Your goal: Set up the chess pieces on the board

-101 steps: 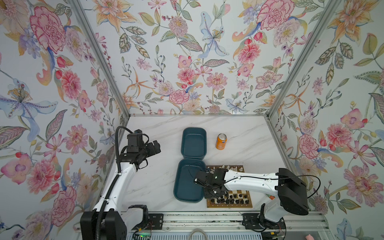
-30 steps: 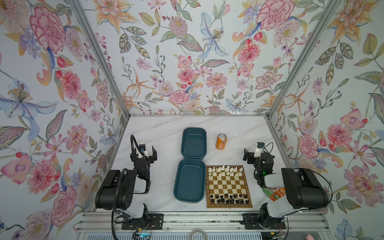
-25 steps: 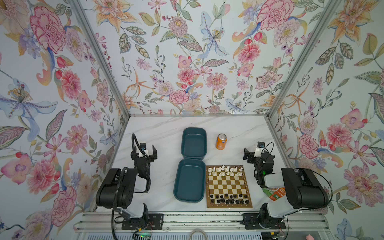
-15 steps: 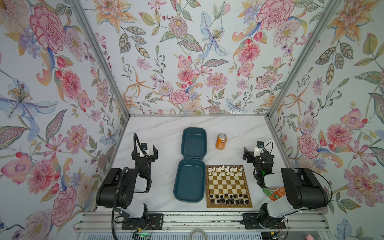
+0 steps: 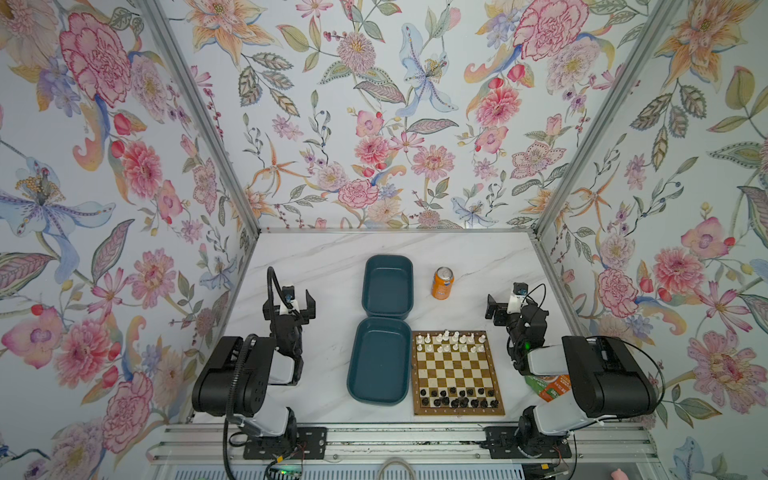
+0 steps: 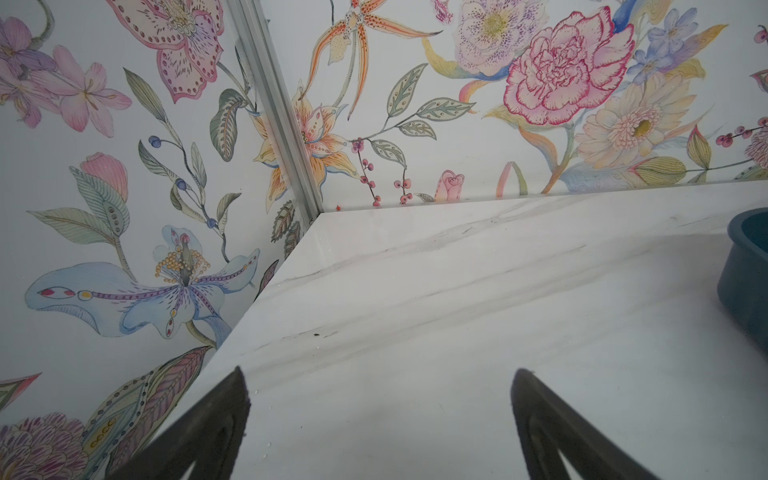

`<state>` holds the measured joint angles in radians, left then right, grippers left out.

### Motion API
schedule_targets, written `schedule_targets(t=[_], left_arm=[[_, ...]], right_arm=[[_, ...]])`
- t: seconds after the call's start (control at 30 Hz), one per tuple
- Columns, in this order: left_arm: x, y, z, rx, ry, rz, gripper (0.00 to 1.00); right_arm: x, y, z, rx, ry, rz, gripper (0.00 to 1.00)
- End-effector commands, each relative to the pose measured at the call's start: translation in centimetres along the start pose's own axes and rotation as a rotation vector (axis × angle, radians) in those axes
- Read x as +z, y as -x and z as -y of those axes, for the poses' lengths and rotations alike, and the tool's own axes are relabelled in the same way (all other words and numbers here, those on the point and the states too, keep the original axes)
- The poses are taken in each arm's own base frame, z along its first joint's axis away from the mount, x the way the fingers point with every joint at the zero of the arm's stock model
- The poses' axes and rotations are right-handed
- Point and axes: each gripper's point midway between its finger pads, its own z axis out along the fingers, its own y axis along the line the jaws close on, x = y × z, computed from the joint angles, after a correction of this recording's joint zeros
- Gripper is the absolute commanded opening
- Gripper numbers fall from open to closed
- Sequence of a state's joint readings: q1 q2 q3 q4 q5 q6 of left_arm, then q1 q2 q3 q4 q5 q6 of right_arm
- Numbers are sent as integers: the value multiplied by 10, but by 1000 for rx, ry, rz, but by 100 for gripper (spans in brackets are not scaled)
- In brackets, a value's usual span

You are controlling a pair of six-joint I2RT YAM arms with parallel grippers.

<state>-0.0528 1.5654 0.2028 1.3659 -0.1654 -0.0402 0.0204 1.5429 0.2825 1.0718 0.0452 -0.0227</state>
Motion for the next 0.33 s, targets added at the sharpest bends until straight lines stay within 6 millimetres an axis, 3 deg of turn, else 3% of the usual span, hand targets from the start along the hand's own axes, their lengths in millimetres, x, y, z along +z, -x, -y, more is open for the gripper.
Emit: schedule_targets(t=[0.0,0.3], left_arm=[[1,7,-1,6,11,27,99],[1,8,-1,6,12,29,99]], right_arm=[[3,10,1,-7,-13,33,99],[3,11,2,-5,-10,34,99]])
